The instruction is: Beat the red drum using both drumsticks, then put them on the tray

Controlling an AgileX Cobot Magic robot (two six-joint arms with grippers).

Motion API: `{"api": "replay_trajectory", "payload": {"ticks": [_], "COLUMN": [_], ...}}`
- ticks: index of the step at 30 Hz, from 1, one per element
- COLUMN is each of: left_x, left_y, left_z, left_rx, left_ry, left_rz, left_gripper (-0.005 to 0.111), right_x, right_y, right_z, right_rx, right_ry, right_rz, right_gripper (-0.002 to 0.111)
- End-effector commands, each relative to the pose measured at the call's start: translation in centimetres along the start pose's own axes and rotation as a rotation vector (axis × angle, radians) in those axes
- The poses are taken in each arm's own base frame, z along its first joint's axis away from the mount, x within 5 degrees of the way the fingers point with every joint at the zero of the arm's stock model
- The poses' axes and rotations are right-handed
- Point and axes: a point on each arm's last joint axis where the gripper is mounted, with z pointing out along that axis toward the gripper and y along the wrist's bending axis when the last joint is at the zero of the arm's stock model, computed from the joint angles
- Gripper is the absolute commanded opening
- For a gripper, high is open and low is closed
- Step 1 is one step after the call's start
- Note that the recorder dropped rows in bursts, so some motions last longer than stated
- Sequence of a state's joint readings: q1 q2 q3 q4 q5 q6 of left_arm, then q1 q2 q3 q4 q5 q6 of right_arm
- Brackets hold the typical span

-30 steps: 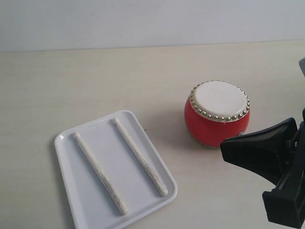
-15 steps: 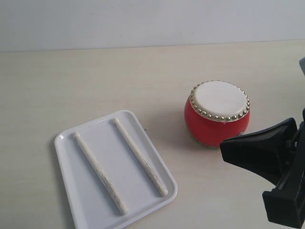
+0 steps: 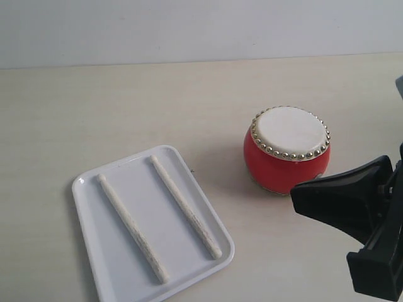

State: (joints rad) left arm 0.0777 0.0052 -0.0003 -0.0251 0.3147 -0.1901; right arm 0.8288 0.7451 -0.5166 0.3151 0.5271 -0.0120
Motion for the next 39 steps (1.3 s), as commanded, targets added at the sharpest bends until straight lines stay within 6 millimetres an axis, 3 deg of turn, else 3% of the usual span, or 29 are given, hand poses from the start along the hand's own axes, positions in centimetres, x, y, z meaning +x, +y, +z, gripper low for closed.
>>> {"api": "replay_trajectory", "payload": {"ticks": [1,6,12,15,19,21,25,28,31,35,39], "left_x": [0.0,0.0,0.0,0.0,0.0,0.0,0.0,0.0,0.0,0.0,0.0], "left_y": [0.0,0.0,0.0,0.0,0.0,0.0,0.0,0.0,0.0,0.0,0.0], "left_z": [0.0,0.0,0.0,0.0,0.0,0.0,0.0,0.0,0.0,0.0,0.0], "left_rx": [0.002,0.002,0.002,0.002,0.002,0.002,0.002,0.002,0.002,0.002,0.002], "left_ry": [-0.005,-0.005,-0.005,-0.005,-0.005,-0.005,-0.005,-0.005,-0.005,-0.005,-0.003], "left_rz": [-0.011,-0.011,-0.011,-0.011,-0.011,-0.011,-0.011,-0.011,-0.011,-0.011,-0.011], "left_gripper": [0.0,0.0,0.0,0.0,0.0,0.0,0.0,0.0,0.0,0.0,0.0], "right_x": [-0.1,0.0,-0.5,-1.4,-1.6,-1.1,0.9,2.4,3.9,6.8,8.3], "right_y": [-0.1,-0.3,-1.2,-2.3,-2.7,-2.3,-1.9,-2.4,-3.8,-6.3,-7.2], "right_z": [0.0,-0.1,-0.9,-2.8,-7.1,-9.3,-11.6,-11.1,-9.2,-6.0,-5.4], "right_rx": [0.003,0.033,0.061,0.138,0.26,0.336,0.492,0.561,0.608,0.702,0.738], "right_ry": [-0.019,0.003,-0.069,-0.243,-0.528,-0.657,-0.778,-0.818,-0.835,-0.857,-0.944], "right_rz": [-0.001,-0.113,0.042,0.104,0.113,0.034,-0.111,-0.189,-0.215,-0.169,-0.064], "right_gripper": [0.0,0.0,0.0,0.0,0.0,0.0,0.0,0.0,0.0,0.0,0.0]}}
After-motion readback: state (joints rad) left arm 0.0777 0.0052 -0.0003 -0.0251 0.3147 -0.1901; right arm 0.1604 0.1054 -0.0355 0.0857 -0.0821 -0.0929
